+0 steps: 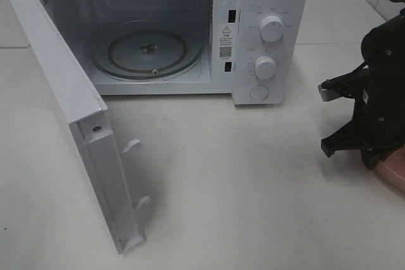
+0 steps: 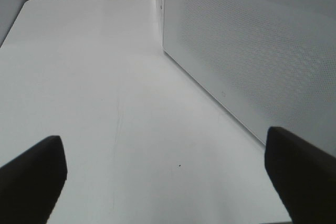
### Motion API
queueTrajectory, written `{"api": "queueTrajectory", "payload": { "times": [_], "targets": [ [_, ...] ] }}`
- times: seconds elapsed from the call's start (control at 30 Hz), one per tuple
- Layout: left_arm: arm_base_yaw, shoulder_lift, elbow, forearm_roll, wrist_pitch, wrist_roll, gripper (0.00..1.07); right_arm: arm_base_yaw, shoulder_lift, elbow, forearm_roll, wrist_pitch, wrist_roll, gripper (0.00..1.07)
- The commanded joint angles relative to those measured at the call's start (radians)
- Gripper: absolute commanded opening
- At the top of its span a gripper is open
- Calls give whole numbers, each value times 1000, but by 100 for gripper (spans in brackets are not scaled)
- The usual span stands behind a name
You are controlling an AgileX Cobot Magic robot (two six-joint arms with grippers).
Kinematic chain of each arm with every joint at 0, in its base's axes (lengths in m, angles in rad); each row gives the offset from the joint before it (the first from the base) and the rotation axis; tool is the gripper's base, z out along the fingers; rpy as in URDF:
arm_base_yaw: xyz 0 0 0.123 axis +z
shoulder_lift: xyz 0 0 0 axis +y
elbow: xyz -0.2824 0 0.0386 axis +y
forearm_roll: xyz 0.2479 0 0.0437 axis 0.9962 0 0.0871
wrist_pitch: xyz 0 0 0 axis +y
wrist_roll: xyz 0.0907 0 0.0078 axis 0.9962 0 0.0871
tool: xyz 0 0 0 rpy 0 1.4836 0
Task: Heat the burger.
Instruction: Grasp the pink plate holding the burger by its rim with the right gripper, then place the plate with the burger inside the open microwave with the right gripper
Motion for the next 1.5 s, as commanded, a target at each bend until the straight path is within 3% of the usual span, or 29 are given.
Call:
{"api": "queueTrajectory", "payload": {
  "times": [0.03, 0.5, 0.73, 1.5],
  "targets": [
    [-5, -24, 5, -8, -17, 1, 96, 38, -16, 4, -85, 61, 81, 0],
    [-5, -24, 5, -8, -17, 1, 96, 101, -101, 18, -175, 150, 127, 0],
    [-5, -24, 5, -8, -17, 1, 96, 151, -184, 104, -168, 160, 131, 0],
    [-5, -24, 5, -8, -17, 1, 96, 459, -405, 268, -168, 262, 172, 0]
  ]
}}
